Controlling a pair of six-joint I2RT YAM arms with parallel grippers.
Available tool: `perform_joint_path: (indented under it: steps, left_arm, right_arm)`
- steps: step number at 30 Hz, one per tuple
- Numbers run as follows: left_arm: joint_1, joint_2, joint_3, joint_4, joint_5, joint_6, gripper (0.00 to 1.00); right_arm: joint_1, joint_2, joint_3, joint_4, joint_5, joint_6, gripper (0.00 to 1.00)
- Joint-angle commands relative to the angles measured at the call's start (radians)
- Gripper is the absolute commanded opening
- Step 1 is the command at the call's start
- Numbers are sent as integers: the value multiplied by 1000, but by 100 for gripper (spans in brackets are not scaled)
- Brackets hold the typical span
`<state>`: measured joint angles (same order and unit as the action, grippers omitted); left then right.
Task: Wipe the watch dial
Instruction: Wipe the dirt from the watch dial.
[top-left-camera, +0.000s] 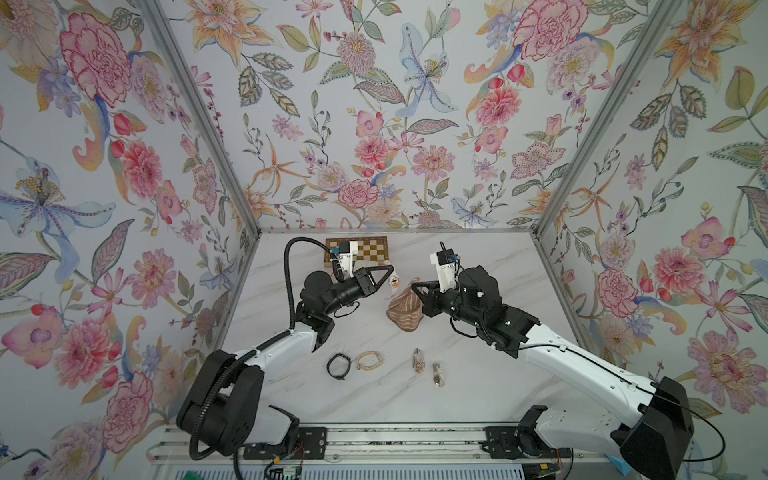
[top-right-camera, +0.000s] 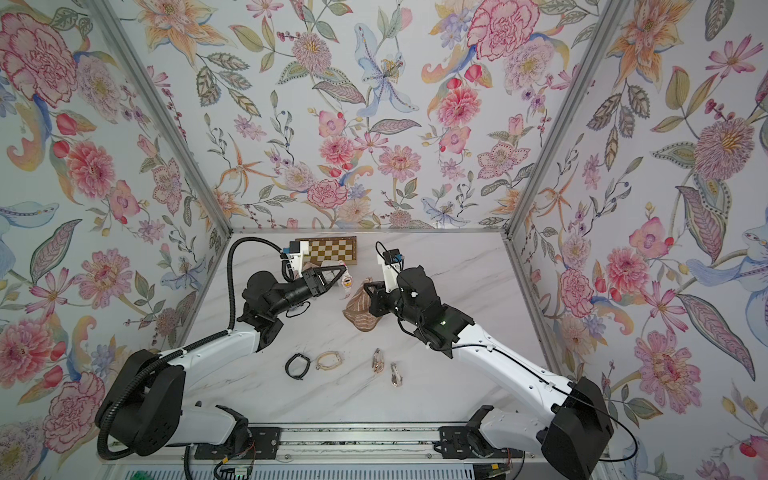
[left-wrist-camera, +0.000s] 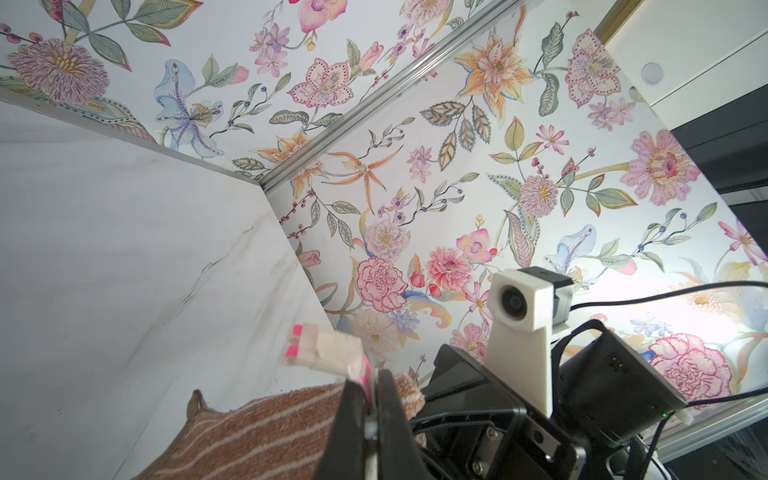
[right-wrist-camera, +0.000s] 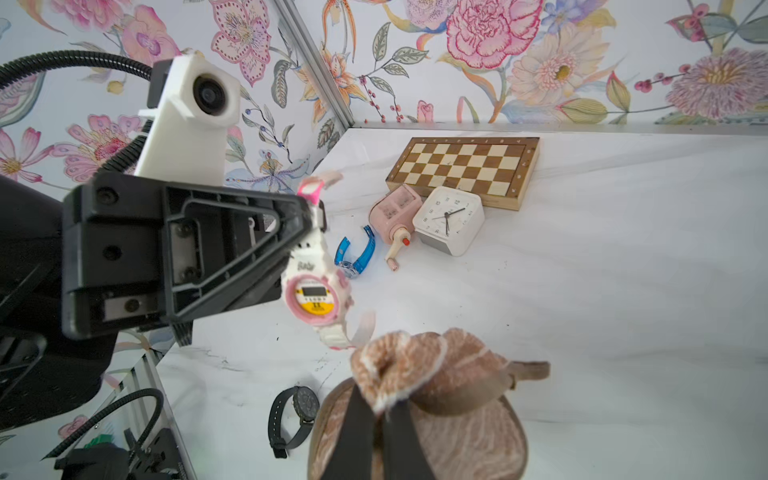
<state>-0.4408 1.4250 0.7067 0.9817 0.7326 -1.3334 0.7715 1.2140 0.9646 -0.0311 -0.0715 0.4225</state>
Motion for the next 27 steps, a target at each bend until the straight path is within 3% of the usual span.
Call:
perform_joint_path:
  steps: [1, 6, 16, 27]
  left_arm:
    - [3, 51, -19, 236, 57, -172, 0]
    - [1, 74, -18, 266, 63, -182, 0]
    - [-5, 22, -5, 106, 75, -70, 0]
    - [-25, 21, -17, 126, 73, -69, 0]
  right_arm:
    - [2, -25, -8, -13, -29, -20, 0]
    - [24, -13, 31, 1, -81, -47, 0]
    - [30, 50, 80, 34, -117, -54, 0]
    - [46, 127, 120, 76, -138, -25, 0]
